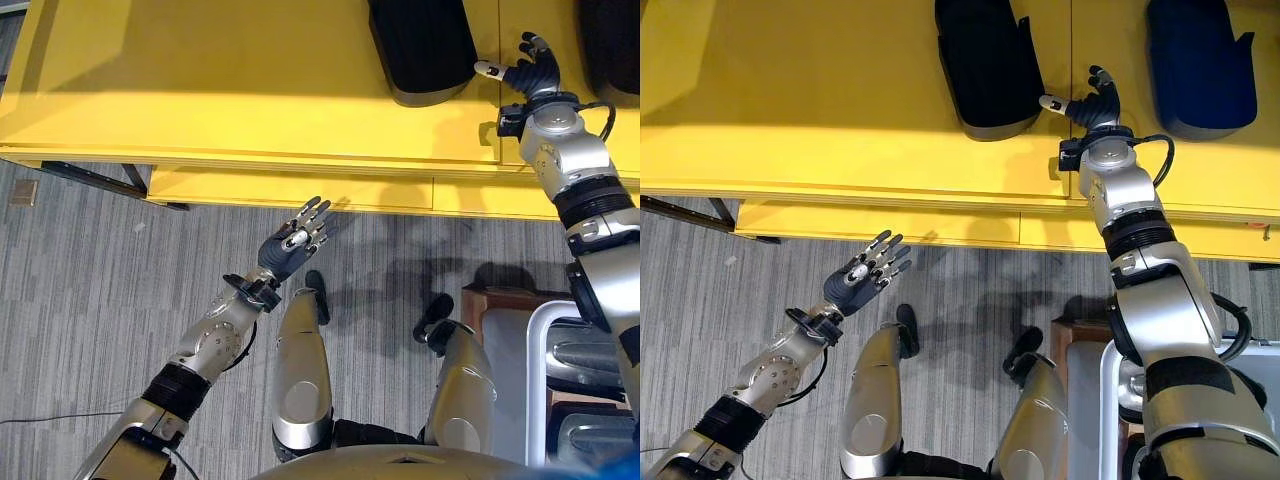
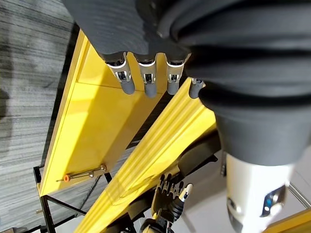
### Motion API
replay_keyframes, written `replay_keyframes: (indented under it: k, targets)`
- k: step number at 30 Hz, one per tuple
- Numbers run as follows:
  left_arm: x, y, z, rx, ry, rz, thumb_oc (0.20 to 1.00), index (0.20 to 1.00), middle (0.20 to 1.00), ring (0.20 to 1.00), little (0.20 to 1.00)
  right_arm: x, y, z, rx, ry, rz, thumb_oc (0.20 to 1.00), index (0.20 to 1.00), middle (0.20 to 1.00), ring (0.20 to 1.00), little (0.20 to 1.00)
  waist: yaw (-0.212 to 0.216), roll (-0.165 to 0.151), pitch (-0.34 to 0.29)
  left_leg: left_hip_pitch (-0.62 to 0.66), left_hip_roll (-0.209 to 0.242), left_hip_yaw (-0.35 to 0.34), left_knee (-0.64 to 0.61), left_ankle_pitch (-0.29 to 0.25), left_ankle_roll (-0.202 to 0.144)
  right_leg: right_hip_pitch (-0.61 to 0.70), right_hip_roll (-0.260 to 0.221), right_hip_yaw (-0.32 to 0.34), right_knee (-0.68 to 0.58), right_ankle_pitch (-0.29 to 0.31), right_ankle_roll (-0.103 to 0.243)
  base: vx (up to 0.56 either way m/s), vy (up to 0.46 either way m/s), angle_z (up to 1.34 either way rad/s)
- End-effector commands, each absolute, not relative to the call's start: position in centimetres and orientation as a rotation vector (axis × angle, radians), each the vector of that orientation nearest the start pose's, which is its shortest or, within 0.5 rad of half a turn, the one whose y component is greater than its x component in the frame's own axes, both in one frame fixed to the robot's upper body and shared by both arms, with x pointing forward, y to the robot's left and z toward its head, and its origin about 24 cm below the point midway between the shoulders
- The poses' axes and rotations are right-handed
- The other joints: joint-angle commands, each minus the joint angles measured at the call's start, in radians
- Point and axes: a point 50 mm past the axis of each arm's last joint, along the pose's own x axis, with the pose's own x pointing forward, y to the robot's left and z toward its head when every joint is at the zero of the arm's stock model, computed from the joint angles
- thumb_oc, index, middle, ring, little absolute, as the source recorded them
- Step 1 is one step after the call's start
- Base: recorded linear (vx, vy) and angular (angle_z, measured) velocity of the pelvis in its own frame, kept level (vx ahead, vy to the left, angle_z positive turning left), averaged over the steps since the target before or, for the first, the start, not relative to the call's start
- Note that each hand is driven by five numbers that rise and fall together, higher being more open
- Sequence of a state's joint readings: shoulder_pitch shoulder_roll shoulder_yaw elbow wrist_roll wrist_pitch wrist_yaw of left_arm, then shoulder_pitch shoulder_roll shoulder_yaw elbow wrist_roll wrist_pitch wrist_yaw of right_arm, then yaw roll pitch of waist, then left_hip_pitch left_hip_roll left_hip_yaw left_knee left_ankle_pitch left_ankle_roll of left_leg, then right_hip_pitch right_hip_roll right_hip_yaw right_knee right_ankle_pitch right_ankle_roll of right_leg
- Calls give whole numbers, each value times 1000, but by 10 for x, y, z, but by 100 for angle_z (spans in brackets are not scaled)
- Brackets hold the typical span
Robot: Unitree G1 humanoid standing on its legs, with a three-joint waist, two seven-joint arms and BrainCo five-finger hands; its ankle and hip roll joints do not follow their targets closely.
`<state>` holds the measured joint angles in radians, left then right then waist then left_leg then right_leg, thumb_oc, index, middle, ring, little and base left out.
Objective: Move parts from the plastic box to the shelf.
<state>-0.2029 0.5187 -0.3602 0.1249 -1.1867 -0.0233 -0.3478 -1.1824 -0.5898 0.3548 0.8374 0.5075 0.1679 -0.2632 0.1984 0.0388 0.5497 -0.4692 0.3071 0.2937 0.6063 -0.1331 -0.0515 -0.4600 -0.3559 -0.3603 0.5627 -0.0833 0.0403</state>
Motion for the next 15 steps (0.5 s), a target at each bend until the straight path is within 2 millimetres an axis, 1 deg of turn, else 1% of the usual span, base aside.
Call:
replay_keyframes:
  k: [1, 5, 8, 10, 11, 15]
  targets:
    - [267, 145, 64, -647, 42, -631, 1000, 1000, 1000, 1000, 1000, 413, -182, 215, -164, -63, -61, 1000, 1000, 1000, 1000, 1000, 31, 20, -30, 5, -30, -1, -93, 26, 10, -14, -15, -27, 208, -163, 59, 0, 0, 0]
    - [266, 144, 62, -648, 42, -630, 1000, 1000, 1000, 1000, 1000, 412, -173, 213, -177, -74, -32, 1000, 1000, 1000, 1000, 1000, 28, 20, -30, 9, -30, 2, -92, 25, 11, -11, -17, -25, 208, -164, 59, 0, 0, 0]
    - [264, 144, 61, -656, 41, -628, 1000, 1000, 1000, 1000, 1000, 409, -164, 217, -257, -129, -3, 1000, 1000, 1000, 1000, 1000, 25, 22, -30, 10, -29, 3, -86, 24, 12, -11, -19, -20, 212, -164, 60, 20, 23, -3]
    - [264, 143, 60, -659, 43, -627, 1000, 1000, 1000, 1000, 1000, 408, -162, 218, -267, -140, 1, 1000, 1000, 1000, 1000, 1000, 24, 22, -30, 12, -29, 3, -86, 24, 12, -10, -20, -19, 211, -163, 60, 0, 0, 0]
    - [263, 143, 60, -660, 44, -630, 1000, 1000, 1000, 1000, 1000, 406, -157, 218, -278, -154, 20, 1000, 1000, 1000, 1000, 1000, 23, 22, -30, 11, -28, 3, -85, 23, 12, -12, -21, -17, 213, -163, 61, 0, 0, 0]
    - [261, 143, 58, -661, 46, -629, 1000, 1000, 1000, 1000, 1000, 404, -151, 215, -298, -150, 50, 1000, 1000, 1000, 1000, 1000, 23, 22, -30, 12, -28, 3, -84, 22, 14, -10, -22, -17, 211, -162, 60, 0, 0, 0]
